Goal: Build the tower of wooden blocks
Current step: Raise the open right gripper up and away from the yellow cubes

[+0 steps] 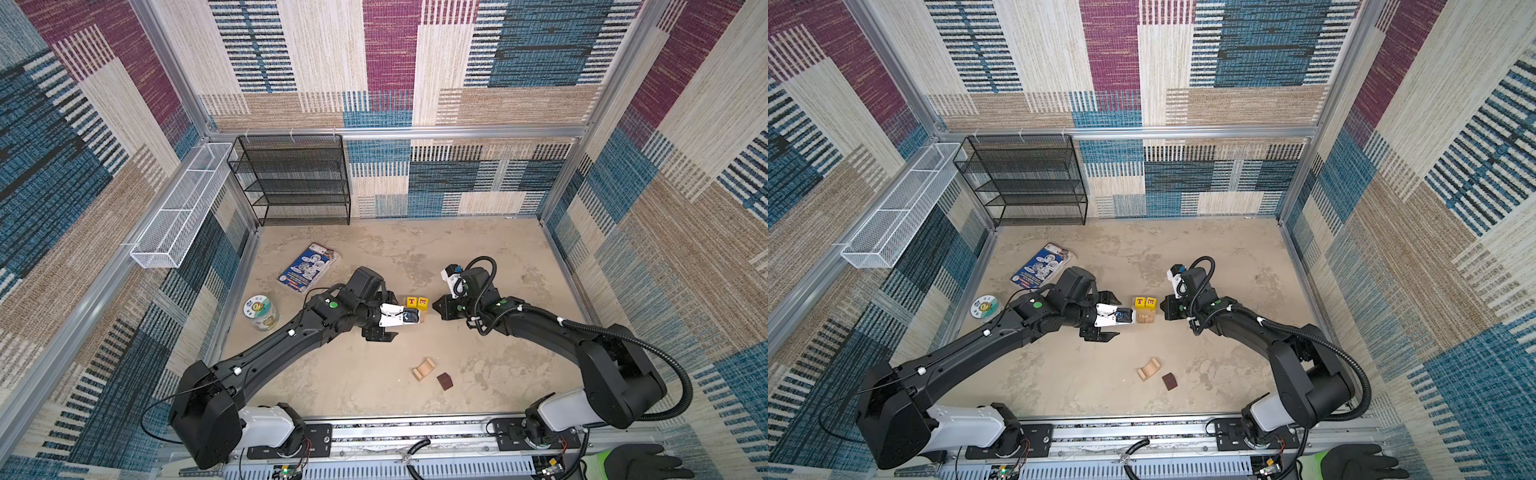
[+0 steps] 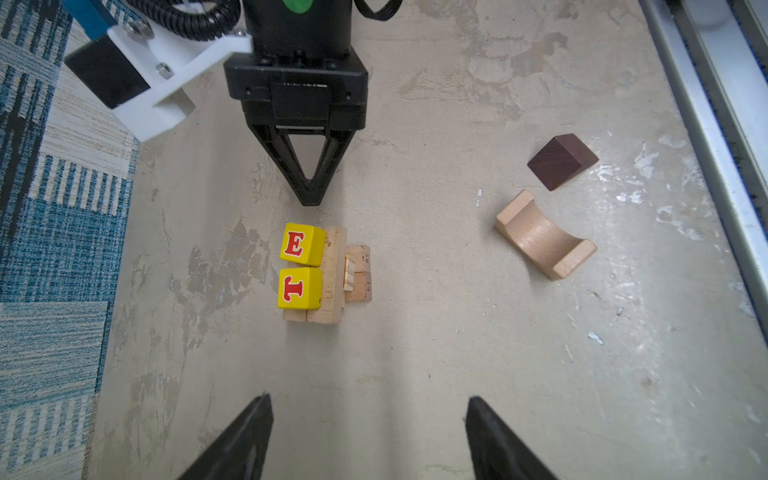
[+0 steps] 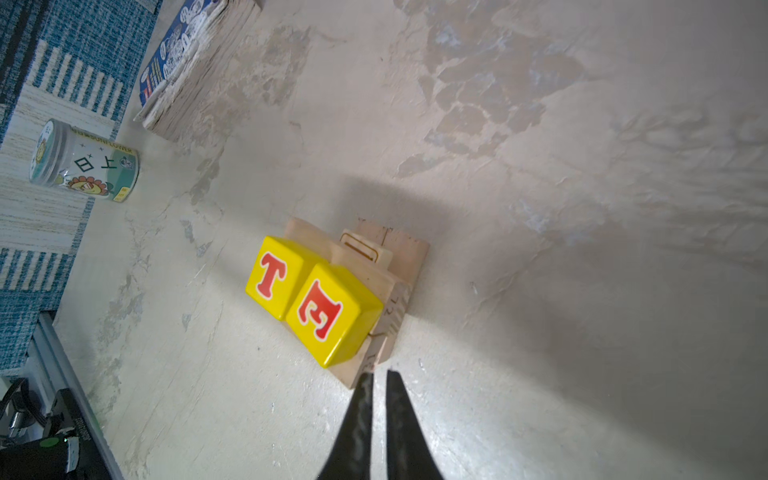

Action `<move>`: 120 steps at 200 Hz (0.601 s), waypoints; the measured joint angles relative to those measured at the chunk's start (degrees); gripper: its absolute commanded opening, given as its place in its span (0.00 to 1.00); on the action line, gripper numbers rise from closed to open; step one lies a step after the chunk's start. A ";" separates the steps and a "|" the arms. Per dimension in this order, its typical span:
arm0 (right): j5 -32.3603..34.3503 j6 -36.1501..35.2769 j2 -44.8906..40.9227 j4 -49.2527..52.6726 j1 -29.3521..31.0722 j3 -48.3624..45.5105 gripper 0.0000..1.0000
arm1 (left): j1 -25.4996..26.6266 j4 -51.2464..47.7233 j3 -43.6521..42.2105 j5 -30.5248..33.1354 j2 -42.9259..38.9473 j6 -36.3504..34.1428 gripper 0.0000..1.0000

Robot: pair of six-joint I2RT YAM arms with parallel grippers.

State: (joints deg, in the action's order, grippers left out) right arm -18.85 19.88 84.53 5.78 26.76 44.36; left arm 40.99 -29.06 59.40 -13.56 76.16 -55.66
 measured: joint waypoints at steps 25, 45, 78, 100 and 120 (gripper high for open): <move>-0.98 0.00 0.94 0.00 0.00 0.63 0.11 | 0.00 0.04 -0.04 0.11 -0.02 0.00 0.78; -1.68 -0.02 1.51 -0.02 0.00 1.16 0.11 | 0.02 0.04 -0.04 0.11 -0.02 0.00 0.78; -2.19 -0.07 2.78 -0.02 0.00 1.88 0.10 | 0.02 0.04 -0.09 0.22 -0.02 -0.02 0.78; -2.40 -0.35 3.21 0.04 0.00 2.43 0.10 | 0.02 0.07 -0.26 1.01 -0.09 -0.02 0.78; -2.58 -0.50 3.23 0.09 0.00 2.62 0.10 | 0.04 0.07 -0.28 1.14 -0.09 -0.02 0.78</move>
State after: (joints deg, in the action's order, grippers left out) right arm -21.43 19.38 87.77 5.87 26.76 46.98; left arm 41.04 -28.99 59.11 -12.43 76.07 -55.68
